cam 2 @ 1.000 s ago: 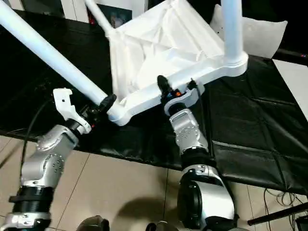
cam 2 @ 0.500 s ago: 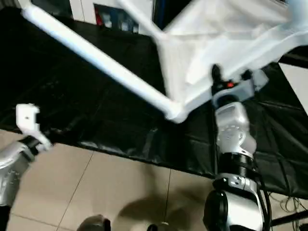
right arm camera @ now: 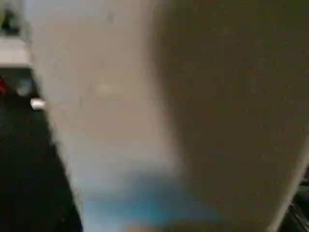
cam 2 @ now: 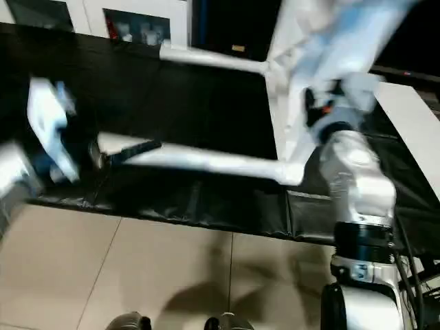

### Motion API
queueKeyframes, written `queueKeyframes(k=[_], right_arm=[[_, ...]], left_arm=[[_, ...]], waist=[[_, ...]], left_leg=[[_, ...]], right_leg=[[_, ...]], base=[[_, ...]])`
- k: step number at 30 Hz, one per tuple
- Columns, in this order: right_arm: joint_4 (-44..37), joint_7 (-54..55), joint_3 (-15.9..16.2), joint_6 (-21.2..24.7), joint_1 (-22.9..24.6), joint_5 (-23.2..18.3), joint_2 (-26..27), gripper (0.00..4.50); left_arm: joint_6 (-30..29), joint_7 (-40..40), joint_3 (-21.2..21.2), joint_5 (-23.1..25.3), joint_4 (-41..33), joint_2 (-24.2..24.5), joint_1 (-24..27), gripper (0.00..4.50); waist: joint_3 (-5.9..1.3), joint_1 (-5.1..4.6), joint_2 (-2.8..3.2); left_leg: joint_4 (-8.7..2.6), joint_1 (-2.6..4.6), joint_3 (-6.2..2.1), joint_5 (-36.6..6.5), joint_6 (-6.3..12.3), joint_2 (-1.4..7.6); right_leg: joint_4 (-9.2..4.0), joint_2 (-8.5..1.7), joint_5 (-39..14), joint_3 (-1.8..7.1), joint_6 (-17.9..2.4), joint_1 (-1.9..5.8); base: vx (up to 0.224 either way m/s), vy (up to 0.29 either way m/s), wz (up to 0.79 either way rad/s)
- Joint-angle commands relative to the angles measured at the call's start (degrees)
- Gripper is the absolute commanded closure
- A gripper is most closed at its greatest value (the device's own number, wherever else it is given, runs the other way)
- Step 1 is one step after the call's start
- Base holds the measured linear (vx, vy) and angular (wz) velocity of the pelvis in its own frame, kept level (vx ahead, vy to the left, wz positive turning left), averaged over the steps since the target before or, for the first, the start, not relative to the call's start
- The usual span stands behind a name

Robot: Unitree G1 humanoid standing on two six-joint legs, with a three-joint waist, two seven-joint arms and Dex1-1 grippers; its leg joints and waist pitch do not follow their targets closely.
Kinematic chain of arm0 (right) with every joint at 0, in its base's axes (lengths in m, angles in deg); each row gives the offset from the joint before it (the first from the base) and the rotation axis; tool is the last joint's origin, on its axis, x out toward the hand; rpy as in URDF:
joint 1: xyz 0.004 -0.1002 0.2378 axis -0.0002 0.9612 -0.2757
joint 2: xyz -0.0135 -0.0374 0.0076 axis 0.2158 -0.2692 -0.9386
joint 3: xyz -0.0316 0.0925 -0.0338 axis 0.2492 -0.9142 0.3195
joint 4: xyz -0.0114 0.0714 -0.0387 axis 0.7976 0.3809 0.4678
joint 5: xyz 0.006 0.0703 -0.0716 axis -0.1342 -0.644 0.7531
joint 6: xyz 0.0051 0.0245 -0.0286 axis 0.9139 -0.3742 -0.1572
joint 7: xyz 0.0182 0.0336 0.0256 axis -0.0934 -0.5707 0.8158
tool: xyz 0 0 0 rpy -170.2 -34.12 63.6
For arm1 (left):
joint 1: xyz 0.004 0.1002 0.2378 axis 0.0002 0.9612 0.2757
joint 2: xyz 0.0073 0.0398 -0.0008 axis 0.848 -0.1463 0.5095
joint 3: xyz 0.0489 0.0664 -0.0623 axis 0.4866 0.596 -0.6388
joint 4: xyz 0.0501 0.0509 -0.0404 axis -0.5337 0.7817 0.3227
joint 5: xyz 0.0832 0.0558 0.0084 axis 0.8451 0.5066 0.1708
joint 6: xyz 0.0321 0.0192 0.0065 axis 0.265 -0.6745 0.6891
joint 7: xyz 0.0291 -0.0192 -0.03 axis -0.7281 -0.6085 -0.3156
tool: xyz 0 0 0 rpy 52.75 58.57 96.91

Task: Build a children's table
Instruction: Flip table

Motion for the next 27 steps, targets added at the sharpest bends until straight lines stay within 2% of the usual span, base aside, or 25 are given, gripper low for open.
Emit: queueKeyframes(k=[1, 2, 3, 4, 5, 6, 7, 8, 9, 10, 11, 12, 13, 14, 16, 17, 18, 21, 22, 27], right_arm=[[-4.5, 0.9, 1.7, 0.6, -1.9, 1.3, -0.5, 2.57], [-4.1, 1.1, 3.1, 0.9, -2.2, 2.6, 0.3, 2.57], [-4.1, 1.1, 3.1, 0.9, -2.2, 2.6, 0.3, 2.57], [-3.0, 1.1, 4.2, 1.0, -2.5, 3.3, 1.3, 2.57], [-2.6, 1.1, 4.6, 1.0, -2.6, 3.5, 1.7, 2.57], [-1.0, 1.0, 5.6, 0.0, -2.8, 4.6, 2.0, 2.22], [-0.2, 1.0, 6.2, -0.4, -2.9, 5.3, 2.1, 2.01], [1.8, 1.1, 7.5, -1.6, -2.9, 6.9, 2.3, 1.87], [1.8, 1.1, 7.5, -1.6, -2.9, 6.9, 2.3, 1.84], [2.6, 1.4, 7.9, -1.8, -2.8, 7.5, 2.5, 1.65], [2.8, 1.6, 7.9, -1.9, -2.6, 7.7, 2.6, 1.53], [3.0, 1.7, 8.0, -2.0, -2.6, 7.8, 2.7, 1.53], [3.6, 2.7, 8.2, -2.9, -1.8, 8.7, 2.8, 1.45], [4.2, 3.7, 8.3, -3.9, -1.0, 9.8, 2.9, 1.32], [4.8, 4.4, 8.5, -4.9, -0.1, 10.7, 2.9, 1.21], [5.9, 4.8, 8.5, -6.3, 1.2, 11.6, 3.0, 1.21], [6.5, 4.8, 8.6, -6.7, 1.7, 11.8, 3.0, 1.21], [7.1, 4.8, 8.6, -7.1, 2.0, 12.1, 3.0, 1.21], [7.9, 4.7, 8.6, -7.4, 1.9, 12.1, 3.1, 1.21], [11.3, 4.2, 9.4, -8.4, 0.7, 13.2, 3.1, 1.21]], left_arm=[[1.7, -2.4, 1.8, 4.7, -0.5, 0.1, -5.0, 0.0], [4.7, -2.9, 3.2, 7.5, 1.8, -0.4, -8.8, 0.0], [4.7, -2.9, 3.2, 7.5, 1.8, -0.4, -8.8, 0.0], [6.8, -3.5, 4.4, 9.1, 4.2, -1.3, -12.4, 0.0], [7.5, -3.8, 4.6, 9.6, 5.1, -1.7, -13.6, 0.0], [9.3, -3.6, 6.0, 11.4, 7.8, -2.1, -16.0, 0.0], [9.8, -3.9, 6.7, 12.4, 9.1, -2.3, -17.2, 0.0], [11.0, -4.7, 8.6, 15.7, 12.6, -2.2, -19.9, 0.0], [11.0, -4.7, 8.6, 15.7, 12.6, -2.2, -19.9, 0.0], [12.9, -4.6, 10.3, 18.3, 14.6, -1.6, -21.6, 0.0], [13.8, -4.5, 10.9, 19.3, 15.3, -1.2, -22.1, 0.0], [14.4, -4.5, 11.4, 20.0, 15.8, -1.0, -22.5, 0.0], [16.7, -5.2, 12.7, 23.0, 17.2, 0.0, -23.6, 0.0], [19.6, -6.1, 14.1, 26.4, 19.0, 0.8, -25.0, 0.0], [21.4, -8.2, 14.7, 29.4, 20.4, 1.3, -25.8, 0.0], [24.8, -11.1, 15.3, 33.2, 22.7, 1.7, -27.1, 0.0], [25.5, -12.1, 15.6, 34.6, 23.0, 2.0, -27.4, 0.0], [26.2, -12.8, 15.9, 35.7, 23.6, 2.1, -27.7, 0.0], [26.3, -13.3, 16.1, 36.3, 23.8, 2.2, -27.9, 0.0], [28.6, -17.0, 16.5, 39.7, 29.2, 1.9, -29.8, 0.0]], waist=[[-5.2, 0.16, -0.24], [-5.18, 0.17, -0.42], [-5.21, 0.2, -0.64], [-5.27, 0.12, -0.84], [-5.51, 0.11, -0.78], [-5.48, 0.03, -0.81], [-5.48, 0.0, -0.47], [-5.49, -0.01, -0.52], [-5.47, 0.02, -0.59], [-5.37, 0.11, 0.14], [-5.49, -0.02, -0.2], [-5.42, 0.06, 0.15], [-5.32, 0.12, 0.43], [-5.26, 0.2, 0.2], [-5.29, 0.34, 0.23], [-5.34, 0.4, 0.46], [-5.24, 0.38, 0.38], [-5.31, 0.48, 0.4], [-5.25, 0.52, 0.66], [-5.3, 0.56, 0.34]], left_leg=[[-3.4, 0.82, -1.03, -4.8, -1.5, 3.22], [-3.43, 0.77, -1.08, -4.4, -1.75, 3.24], [-3.35, 0.81, -1.06, -4.2, -2.05, 3.19], [-3.39, 0.39, -1.17, -3.4, -2.27, 3.13], [-3.27, 0.61, -1.16, -2.9, -2.64, 3.23], [-3.28, 0.51, -1.17, -2.7, -2.56, 3.23], [-3.22, 0.61, -1.07, -3.0, -2.67, 3.16], [-3.22, 0.62, -1.12, -3.4, -2.93, 3.12], [-3.23, 0.67, -1.15, -3.9, -3.21, 3.19], [-3.28, 0.61, -1.3, -4.2, -3.28, 3.18], [-3.24, 0.79, -1.27, -4.9, -3.54, 3.29], [-3.3, 0.8, -1.35, -5.0, -3.68, 3.35], [-3.34, 0.93, -1.36, -5.4, -3.89, 3.41], [-3.41, 0.96, -1.41, -6.0, -3.84, 3.46], [-3.45, 1.16, -1.43, -6.7, -4.46, 3.63], [-3.4, 1.18, -1.48, -7.2, -4.73, 3.67], [-3.45, 1.19, -1.54, -7.6, -4.7, 3.66], [-3.49, 1.27, -1.63, -8.2, -4.91, 3.74], [-3.5, 1.35, -1.67, -8.4, -4.93, 3.85], [-3.41, 1.29, -1.6, -9.2, -4.7, 3.65]], right_leg=[[-5.16, -6.13, -16.0, 3.94, -0.4, 3.62], [-5.05, -6.13, -15.6, 3.94, -0.3, 3.66], [-4.99, -6.25, -15.3, 4.02, 0.2, 3.63], [-4.87, -6.42, -14.2, 4.01, 0.1, 3.98], [-4.39, -6.49, -12.3, 4.03, -0.4, 3.91], [-4.37, -6.53, -11.5, 4.07, -0.6, 3.95], [-4.43, -6.45, -10.9, 4.13, -0.7, 3.75], [-4.43, -6.48, -10.9, 4.1, -1.0, 3.81], [-4.51, -6.65, -11.6, 4.18, -0.8, 3.84], [-4.6, -6.77, -11.8, 4.22, -0.9, 3.84], [-4.61, -6.72, -11.7, 4.26, -1.1, 3.86], [-4.57, -6.78, -11.4, 4.27, -1.4, 3.87], [-4.5, -6.75, -11.0, 4.27, -1.9, 3.73], [-4.85, -6.6, -11.7, 4.24, -1.5, 3.57], [-4.74, -6.83, -12.1, 4.28, -2.0, 3.57], [-4.73, -6.85, -11.9, 4.3, -2.0, 3.61], [-4.8, -6.91, -12.4, 4.27, -2.2, 3.56], [-4.69, -7.07, -12.8, 4.25, -2.9, 3.66], [-4.63, -7.14, -12.1, 4.23, -3.7, 3.54], [-4.85, -7.11, -13.1, 4.2, -3.9, 3.57]], base=[[0.0, 0.0, 0.0], [0.0, 0.0, 0.0], [0.0, 0.0, 0.0], [0.0, 0.0, 0.0], [0.0, 0.0, 0.0], [0.0, 0.0, 0.0], [0.0, 0.0, 0.0], [0.0, 0.0, 0.0], [0.0, 0.0, 0.0], [0.0, 0.0, 0.0], [0.0, 0.0, 0.0], [0.0, 0.0, 0.0], [0.0, 0.0, 0.0], [0.0, 0.0, 0.0], [0.0, 0.0, 0.0], [0.0, 0.0, 0.0], [0.0, 0.0, 0.0], [0.0, 0.0, 0.0], [0.0, 0.0, 0.0], [0.0, 0.0, 0.0]])
